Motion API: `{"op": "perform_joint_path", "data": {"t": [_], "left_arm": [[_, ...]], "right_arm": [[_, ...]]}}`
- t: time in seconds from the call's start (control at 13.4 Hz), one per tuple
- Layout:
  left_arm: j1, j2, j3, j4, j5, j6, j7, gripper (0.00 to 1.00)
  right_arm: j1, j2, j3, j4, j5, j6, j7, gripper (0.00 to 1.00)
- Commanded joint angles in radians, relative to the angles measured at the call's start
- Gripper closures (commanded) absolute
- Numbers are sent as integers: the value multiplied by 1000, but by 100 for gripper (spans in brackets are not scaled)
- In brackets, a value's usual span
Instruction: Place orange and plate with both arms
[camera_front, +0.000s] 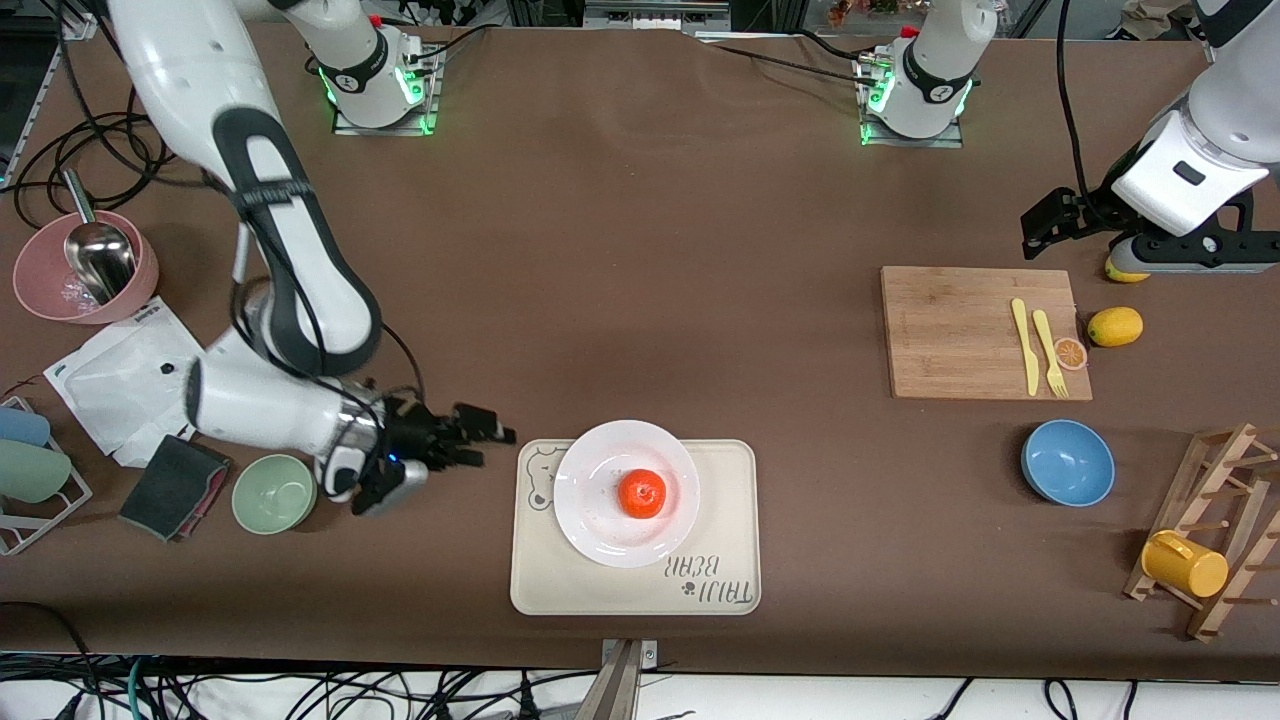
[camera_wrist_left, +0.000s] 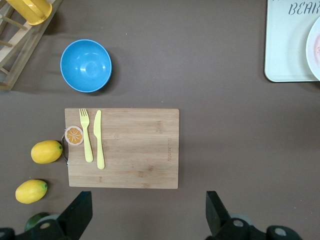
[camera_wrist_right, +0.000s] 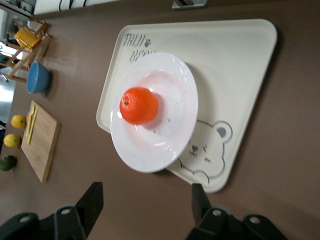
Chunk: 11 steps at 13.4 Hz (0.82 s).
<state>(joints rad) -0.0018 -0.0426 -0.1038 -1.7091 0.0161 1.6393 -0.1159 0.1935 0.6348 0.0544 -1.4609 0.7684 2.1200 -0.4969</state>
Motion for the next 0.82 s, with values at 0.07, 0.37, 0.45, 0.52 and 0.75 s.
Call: {"op": "perform_joint_path", "data": {"t": [0.07, 0.37, 0.45, 0.52, 0.75], "left_arm": [[-1, -7, 1, -1, 1, -6, 12, 0], [-1, -5, 1, -1, 1, -6, 12, 0], [-1, -5, 1, -1, 1, -6, 12, 0], [-1, -5, 1, -1, 1, -6, 12, 0], [-1, -5, 1, -1, 1, -6, 12, 0]], "right_arm": [[-13, -343, -73, -306, -185, -136, 81, 3], [-13, -529, -149, -340, -366, -299, 208, 0], [-13, -567, -153, -339, -420, -319, 271, 0], [-13, -605, -151, -337, -476, -337, 320, 0], [-13, -685, -137, -303, -645, -423, 435, 0]]}}
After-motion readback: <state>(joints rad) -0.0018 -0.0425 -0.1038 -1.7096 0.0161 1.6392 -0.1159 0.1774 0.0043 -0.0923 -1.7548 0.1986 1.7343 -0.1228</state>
